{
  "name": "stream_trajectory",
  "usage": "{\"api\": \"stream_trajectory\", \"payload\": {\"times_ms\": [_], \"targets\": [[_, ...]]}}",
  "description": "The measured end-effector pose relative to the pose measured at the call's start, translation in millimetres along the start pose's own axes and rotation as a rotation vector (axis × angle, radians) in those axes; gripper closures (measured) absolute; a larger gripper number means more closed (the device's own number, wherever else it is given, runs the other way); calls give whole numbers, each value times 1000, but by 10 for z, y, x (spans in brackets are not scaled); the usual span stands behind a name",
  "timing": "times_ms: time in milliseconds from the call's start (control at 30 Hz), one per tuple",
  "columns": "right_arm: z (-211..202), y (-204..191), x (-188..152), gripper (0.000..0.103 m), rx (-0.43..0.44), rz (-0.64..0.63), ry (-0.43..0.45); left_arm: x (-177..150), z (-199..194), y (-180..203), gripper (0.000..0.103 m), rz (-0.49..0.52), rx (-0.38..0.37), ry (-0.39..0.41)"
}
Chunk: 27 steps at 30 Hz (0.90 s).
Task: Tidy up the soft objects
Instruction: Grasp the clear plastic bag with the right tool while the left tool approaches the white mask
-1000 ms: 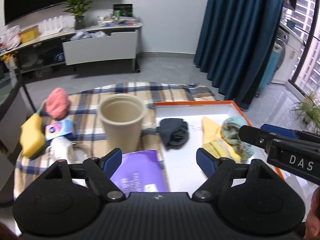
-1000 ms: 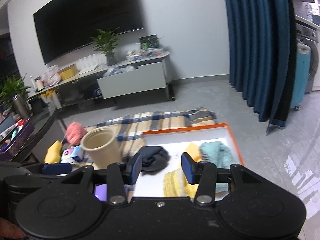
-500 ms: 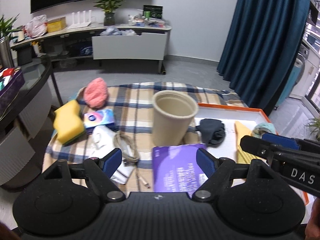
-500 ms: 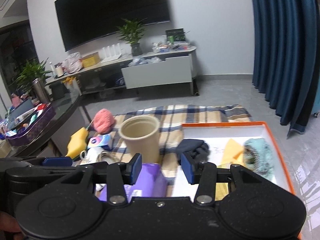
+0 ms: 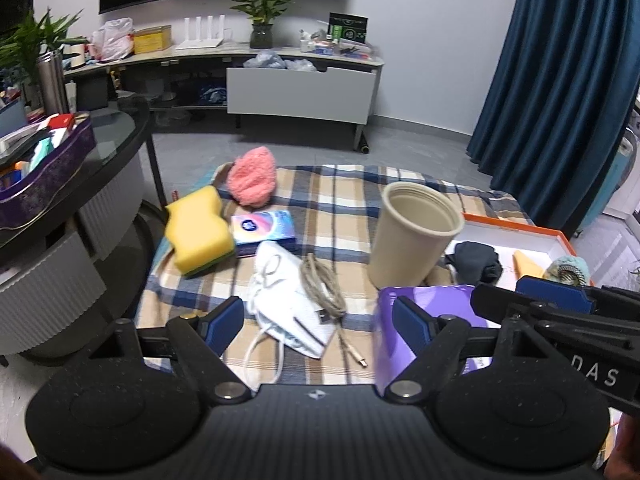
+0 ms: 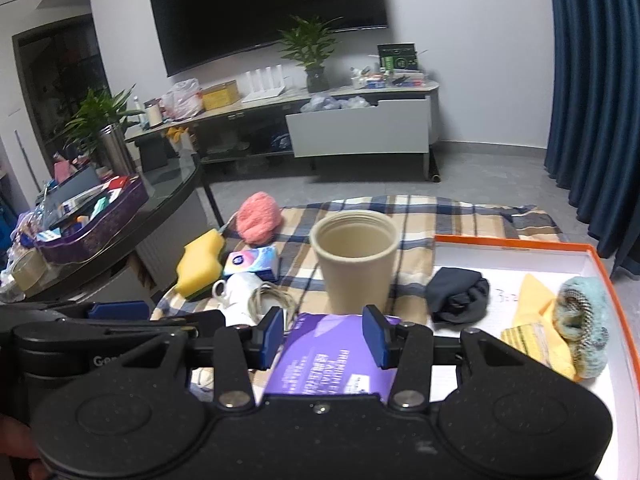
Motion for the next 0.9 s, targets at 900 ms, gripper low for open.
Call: {"api": "stream_trajectory", "payload": {"times_ms": [900], "targets": [[346,-303,-136,49,127,-37,-97,-247,304,-649,20,-66,73,-79]]}}
Point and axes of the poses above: each gripper's, at about its wrist camera, not at the fingertips, and z roughly the way its jaws point, y to its right, x to its top, the point moved 1 cm from there along z, roughly the way its jaws point, and after that the axes turned 15 degrees about x, right-handed, at the moved point
